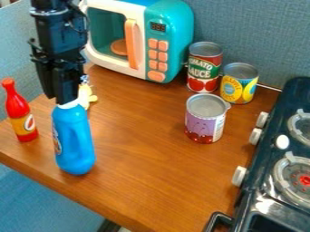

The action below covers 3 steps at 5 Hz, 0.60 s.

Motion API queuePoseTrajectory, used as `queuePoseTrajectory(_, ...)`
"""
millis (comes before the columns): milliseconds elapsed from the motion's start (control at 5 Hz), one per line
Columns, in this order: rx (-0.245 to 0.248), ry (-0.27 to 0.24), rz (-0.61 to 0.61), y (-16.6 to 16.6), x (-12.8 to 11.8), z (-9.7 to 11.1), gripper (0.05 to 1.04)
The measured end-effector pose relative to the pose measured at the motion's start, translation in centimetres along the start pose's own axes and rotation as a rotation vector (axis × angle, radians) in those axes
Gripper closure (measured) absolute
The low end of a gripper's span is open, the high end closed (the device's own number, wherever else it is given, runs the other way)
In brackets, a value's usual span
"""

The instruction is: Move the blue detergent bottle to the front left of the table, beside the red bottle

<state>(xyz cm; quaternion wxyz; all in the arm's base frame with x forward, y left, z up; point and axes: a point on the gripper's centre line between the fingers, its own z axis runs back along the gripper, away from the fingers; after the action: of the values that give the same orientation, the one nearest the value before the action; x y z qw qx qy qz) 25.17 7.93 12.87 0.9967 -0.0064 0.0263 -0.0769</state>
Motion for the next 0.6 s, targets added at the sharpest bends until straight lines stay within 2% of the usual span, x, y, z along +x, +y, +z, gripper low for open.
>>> queuePoseTrajectory(200,0.003,-0.017,0.007,0.78,-0.76,0.03,0.686)
queuePoseTrajectory(400,0.004,-0.020,0.031,1.14,-1.41,0.01,0.611)
queuePoseTrajectory(600,0.001,-0.016,0.039,1.55,-1.66,-0.03,0.296)
